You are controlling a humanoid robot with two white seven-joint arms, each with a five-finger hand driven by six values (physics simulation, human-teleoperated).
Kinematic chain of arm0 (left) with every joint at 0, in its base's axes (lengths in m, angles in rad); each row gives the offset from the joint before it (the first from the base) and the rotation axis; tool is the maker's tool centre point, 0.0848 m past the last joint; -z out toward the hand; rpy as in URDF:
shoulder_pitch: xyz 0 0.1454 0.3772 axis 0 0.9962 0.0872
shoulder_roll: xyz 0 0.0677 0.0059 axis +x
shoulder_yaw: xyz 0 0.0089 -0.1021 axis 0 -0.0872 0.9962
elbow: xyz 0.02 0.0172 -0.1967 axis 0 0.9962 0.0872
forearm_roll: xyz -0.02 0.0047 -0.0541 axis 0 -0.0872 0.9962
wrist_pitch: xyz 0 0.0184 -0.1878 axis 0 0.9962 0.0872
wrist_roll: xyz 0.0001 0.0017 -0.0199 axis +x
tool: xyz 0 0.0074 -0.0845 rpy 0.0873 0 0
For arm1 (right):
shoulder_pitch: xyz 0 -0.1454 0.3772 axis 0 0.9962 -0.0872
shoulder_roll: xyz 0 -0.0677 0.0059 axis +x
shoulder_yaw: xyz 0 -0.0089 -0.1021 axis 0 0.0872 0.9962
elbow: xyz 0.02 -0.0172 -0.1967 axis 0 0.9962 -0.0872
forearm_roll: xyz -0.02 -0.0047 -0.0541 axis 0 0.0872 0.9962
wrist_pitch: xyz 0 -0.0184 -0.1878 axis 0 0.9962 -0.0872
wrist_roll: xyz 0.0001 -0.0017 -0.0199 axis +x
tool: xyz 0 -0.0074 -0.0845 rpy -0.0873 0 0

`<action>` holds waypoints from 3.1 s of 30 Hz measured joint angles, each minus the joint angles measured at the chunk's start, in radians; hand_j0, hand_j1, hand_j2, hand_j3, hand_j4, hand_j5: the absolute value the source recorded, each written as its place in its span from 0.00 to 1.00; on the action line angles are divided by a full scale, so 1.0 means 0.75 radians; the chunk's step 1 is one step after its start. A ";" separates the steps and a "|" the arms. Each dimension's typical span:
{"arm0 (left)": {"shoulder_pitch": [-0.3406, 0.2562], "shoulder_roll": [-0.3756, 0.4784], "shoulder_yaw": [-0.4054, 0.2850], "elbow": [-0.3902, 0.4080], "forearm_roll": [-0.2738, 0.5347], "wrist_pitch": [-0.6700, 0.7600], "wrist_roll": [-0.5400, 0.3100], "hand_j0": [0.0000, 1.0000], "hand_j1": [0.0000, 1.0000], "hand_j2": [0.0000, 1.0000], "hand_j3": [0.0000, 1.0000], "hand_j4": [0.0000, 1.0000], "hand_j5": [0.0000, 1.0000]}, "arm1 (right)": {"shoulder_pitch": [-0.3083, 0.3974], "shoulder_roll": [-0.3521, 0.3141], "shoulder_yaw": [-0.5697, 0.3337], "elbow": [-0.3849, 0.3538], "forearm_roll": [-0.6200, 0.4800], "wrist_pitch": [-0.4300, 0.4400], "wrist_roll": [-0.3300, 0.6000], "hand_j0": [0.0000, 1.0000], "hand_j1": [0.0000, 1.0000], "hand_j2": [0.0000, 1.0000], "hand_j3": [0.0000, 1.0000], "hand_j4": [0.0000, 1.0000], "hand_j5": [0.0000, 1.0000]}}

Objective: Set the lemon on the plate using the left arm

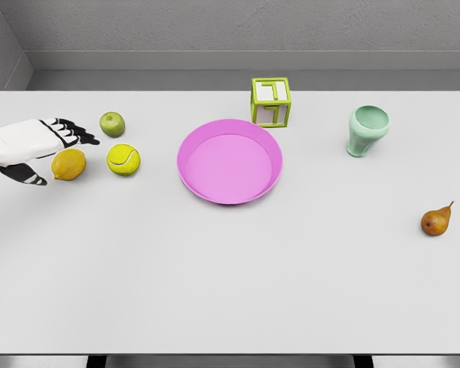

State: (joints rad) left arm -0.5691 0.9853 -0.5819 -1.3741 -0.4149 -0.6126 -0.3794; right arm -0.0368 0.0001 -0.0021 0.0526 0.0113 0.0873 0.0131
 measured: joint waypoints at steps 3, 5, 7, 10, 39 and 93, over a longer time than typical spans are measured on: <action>-0.004 0.001 0.002 0.001 -0.023 0.000 0.000 1.00 1.00 1.00 1.00 1.00 1.00 | 0.020 0.000 -0.002 0.005 -0.001 0.001 0.001 1.00 1.00 1.00 1.00 1.00 1.00; -0.004 -0.001 0.006 0.001 -0.049 0.000 0.000 1.00 1.00 1.00 1.00 1.00 1.00 | 0.020 0.000 -0.003 0.006 -0.002 0.001 0.001 1.00 1.00 1.00 1.00 1.00 1.00; -0.016 -0.001 0.011 -0.001 -0.067 0.000 0.000 1.00 1.00 1.00 1.00 1.00 1.00 | 0.020 0.000 -0.004 0.006 -0.002 0.001 0.001 1.00 1.00 1.00 1.00 1.00 1.00; -0.031 -0.005 0.017 -0.002 -0.087 0.000 0.000 1.00 1.00 1.00 1.00 1.00 1.00 | 0.020 0.000 -0.004 0.007 -0.002 0.001 0.001 1.00 1.00 1.00 1.00 1.00 1.00; -0.010 -0.103 0.041 0.054 -0.301 0.000 0.004 1.00 1.00 1.00 1.00 1.00 1.00 | 0.020 0.000 -0.004 0.007 -0.003 0.001 0.001 1.00 1.00 1.00 1.00 1.00 1.00; -0.029 -0.225 0.041 0.261 -0.375 0.000 0.022 1.00 1.00 1.00 1.00 1.00 1.00 | 0.020 0.000 -0.004 0.007 -0.003 0.001 0.001 1.00 1.00 1.00 1.00 1.00 1.00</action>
State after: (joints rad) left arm -0.5906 0.8167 -0.5514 -1.1782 -0.6958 -0.6124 -0.3628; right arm -0.0215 0.0000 -0.0048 0.0580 0.0093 0.0877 0.0137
